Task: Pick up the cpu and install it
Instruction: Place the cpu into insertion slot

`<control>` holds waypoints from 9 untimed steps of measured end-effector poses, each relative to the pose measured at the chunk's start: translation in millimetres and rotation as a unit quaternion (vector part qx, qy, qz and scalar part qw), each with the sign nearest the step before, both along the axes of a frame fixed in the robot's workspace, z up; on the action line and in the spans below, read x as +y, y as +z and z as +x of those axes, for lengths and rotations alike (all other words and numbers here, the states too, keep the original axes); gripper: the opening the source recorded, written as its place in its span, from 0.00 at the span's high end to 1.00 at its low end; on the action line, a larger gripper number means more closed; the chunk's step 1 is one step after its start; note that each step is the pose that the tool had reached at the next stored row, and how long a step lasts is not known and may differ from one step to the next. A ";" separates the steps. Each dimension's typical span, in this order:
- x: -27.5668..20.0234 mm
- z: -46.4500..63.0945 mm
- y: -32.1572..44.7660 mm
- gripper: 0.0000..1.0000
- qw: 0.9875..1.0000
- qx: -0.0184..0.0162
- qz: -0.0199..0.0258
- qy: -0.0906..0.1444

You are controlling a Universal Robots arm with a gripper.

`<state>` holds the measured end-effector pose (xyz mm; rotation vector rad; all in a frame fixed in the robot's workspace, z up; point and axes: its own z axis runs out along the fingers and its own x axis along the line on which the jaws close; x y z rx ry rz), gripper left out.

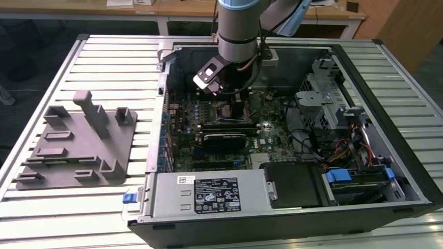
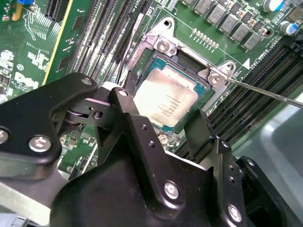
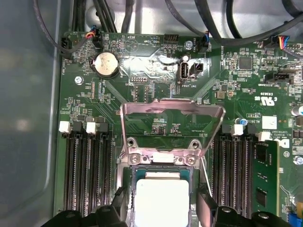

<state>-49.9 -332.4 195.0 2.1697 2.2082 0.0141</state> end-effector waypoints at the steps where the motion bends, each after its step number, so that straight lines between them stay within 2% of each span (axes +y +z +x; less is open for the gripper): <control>1: 0.0 0.0 1.6 0.33 1.000 0.000 0.000 0.000; 7: 0.0 0.0 12.2 0.33 1.000 0.000 0.000 0.000; 9: 0.0 0.0 13.6 0.33 1.000 0.000 0.000 0.000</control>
